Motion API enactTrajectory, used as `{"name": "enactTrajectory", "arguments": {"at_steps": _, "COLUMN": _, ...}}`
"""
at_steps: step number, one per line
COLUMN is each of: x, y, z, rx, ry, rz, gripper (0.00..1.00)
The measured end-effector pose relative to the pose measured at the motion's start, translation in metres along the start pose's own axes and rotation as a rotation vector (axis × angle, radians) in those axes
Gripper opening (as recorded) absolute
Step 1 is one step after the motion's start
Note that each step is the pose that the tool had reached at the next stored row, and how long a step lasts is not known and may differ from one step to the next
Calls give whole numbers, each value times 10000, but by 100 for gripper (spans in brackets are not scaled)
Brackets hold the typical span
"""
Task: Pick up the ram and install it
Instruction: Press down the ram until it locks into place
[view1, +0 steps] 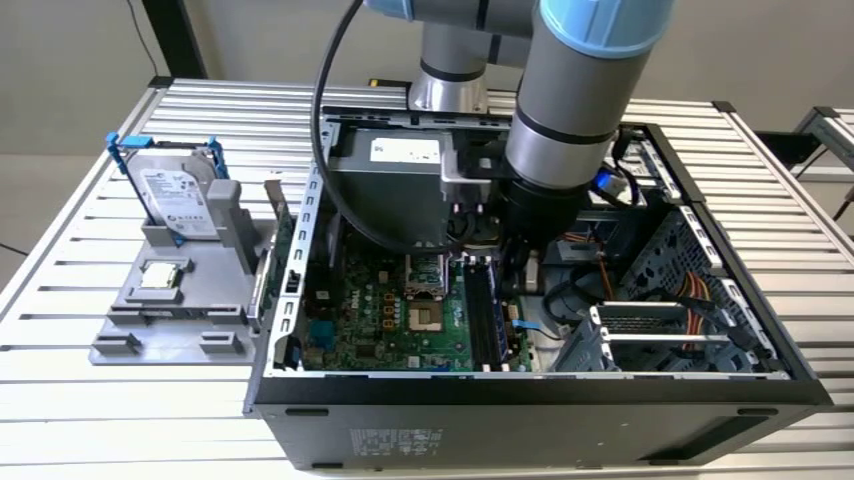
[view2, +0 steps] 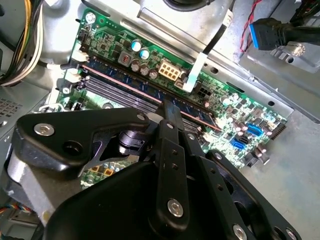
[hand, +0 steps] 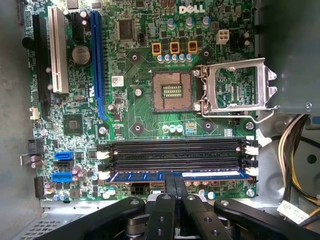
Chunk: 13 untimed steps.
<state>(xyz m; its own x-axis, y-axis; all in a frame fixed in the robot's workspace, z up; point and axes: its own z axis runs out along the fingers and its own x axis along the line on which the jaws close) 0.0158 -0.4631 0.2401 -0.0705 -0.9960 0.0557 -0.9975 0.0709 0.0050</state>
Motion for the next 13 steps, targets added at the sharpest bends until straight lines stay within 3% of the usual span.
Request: {"name": "enactTrajectory", "arguments": {"at_steps": 13, "x": -9, "y": 0, "z": 128, "rx": 0, "ry": 0, "rz": 0, "gripper": 0}}
